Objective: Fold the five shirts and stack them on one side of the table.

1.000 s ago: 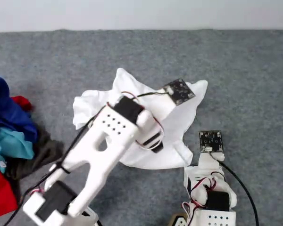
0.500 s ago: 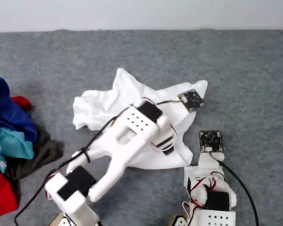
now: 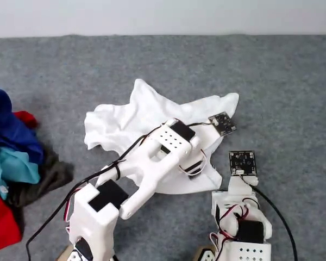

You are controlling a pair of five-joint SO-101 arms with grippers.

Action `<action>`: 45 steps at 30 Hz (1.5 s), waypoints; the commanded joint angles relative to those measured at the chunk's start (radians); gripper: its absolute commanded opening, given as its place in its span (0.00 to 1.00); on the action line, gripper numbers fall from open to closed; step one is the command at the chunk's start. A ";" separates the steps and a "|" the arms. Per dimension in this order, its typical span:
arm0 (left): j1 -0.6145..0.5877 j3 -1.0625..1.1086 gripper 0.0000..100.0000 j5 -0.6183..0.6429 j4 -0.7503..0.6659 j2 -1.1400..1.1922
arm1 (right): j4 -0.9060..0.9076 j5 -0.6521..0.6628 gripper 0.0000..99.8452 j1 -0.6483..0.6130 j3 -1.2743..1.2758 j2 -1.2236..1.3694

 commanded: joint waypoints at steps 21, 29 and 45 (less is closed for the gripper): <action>0.002 -0.536 0.01 0.003 0.526 -0.043 | 0.002 0.009 0.01 0.002 0.014 -0.012; 0.002 -0.208 0.01 -0.071 0.523 -0.324 | 0.002 0.009 0.01 0.002 0.014 -0.012; 0.006 0.467 0.01 -0.091 0.173 -0.535 | 0.002 0.009 0.01 0.002 0.014 -0.012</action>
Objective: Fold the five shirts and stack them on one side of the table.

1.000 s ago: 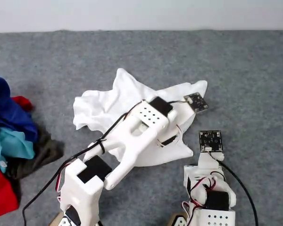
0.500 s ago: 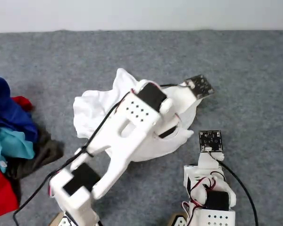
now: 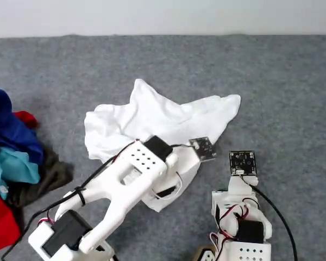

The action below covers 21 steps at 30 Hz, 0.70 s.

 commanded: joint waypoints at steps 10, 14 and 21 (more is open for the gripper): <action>0.005 0.008 0.06 -0.011 -0.161 -0.046 | 0.002 0.009 0.01 0.002 0.014 -0.012; 0.005 0.013 0.17 0.035 -0.160 -0.046 | 0.002 0.009 0.01 0.002 0.014 -0.012; -0.002 0.016 0.22 0.121 -0.199 0.060 | 0.002 0.009 0.01 0.002 0.014 -0.012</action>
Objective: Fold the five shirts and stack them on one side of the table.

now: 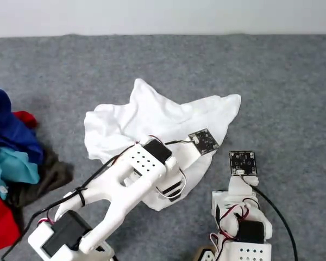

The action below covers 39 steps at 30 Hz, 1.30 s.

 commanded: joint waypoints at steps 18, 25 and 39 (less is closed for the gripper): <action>-0.002 -0.168 0.01 0.012 0.029 0.224 | 0.002 0.009 0.01 0.002 0.014 -0.012; 0.002 -0.240 0.02 -0.037 0.150 0.224 | 0.002 0.009 0.01 0.002 0.014 -0.012; -0.005 -0.421 0.14 -0.043 0.287 0.235 | 0.002 0.009 0.01 0.002 0.014 -0.012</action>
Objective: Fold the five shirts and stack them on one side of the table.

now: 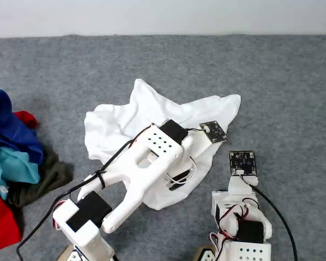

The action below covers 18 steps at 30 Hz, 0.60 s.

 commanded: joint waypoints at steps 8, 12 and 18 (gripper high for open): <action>-0.087 0.033 0.14 -0.017 -0.086 -0.003 | 0.002 0.009 0.01 0.002 0.014 -0.012; -0.166 0.033 0.14 -0.061 -0.086 -0.003 | 0.002 0.009 0.01 0.002 0.014 -0.012; -0.170 0.041 0.14 -0.064 -0.083 -0.002 | 0.002 0.009 0.01 0.002 0.014 -0.012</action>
